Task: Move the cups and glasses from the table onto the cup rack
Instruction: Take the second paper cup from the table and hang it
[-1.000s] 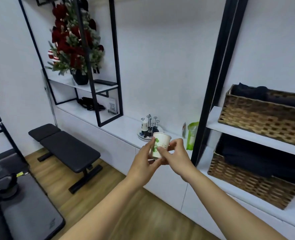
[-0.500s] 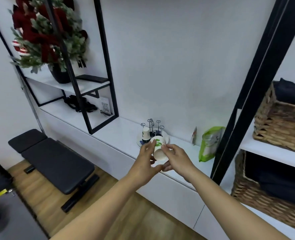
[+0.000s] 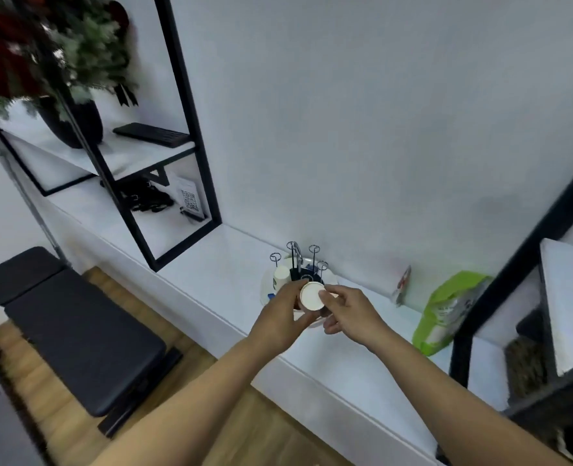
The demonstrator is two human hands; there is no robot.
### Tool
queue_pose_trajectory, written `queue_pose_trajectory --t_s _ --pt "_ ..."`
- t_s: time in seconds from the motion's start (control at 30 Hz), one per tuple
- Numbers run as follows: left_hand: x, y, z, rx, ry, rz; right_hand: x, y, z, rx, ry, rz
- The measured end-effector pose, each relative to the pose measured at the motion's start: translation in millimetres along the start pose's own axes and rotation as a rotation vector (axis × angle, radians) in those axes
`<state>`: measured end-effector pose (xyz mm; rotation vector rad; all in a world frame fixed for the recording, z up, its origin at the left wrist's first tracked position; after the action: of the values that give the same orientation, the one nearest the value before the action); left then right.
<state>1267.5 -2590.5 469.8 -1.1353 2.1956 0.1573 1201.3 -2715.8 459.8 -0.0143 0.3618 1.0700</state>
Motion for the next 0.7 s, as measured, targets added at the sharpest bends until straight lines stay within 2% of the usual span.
queue_pose_trajectory --t_s 0.23,0.53,0.7 --pt "35.7 -81.6 51.2 -0.117 0.069 0.035 -14.5 -101.3 -31.8 0.108 -0.007 -0.037" --pt "60.4 -123.4 113.6 -0.172 0.024 0.053 18.8 -167.5 -73.9 0.21 0.041 0.051" --pt "75.8 -137.8 140.5 -0.223 0.042 0.134 28.8 -184.9 -90.3 0.281 0.068 0.065"
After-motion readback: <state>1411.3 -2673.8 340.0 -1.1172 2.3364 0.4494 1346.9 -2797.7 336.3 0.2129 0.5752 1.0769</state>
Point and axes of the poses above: each hand's wrist, its own y-axis away from the middle knuckle, its own x-axis out of the palm, z = x × y, the point moved 10 cm from there along -y, towards the middle knuckle, and after that the axes turned 6 degrees about -z, right-handed, at the moved point
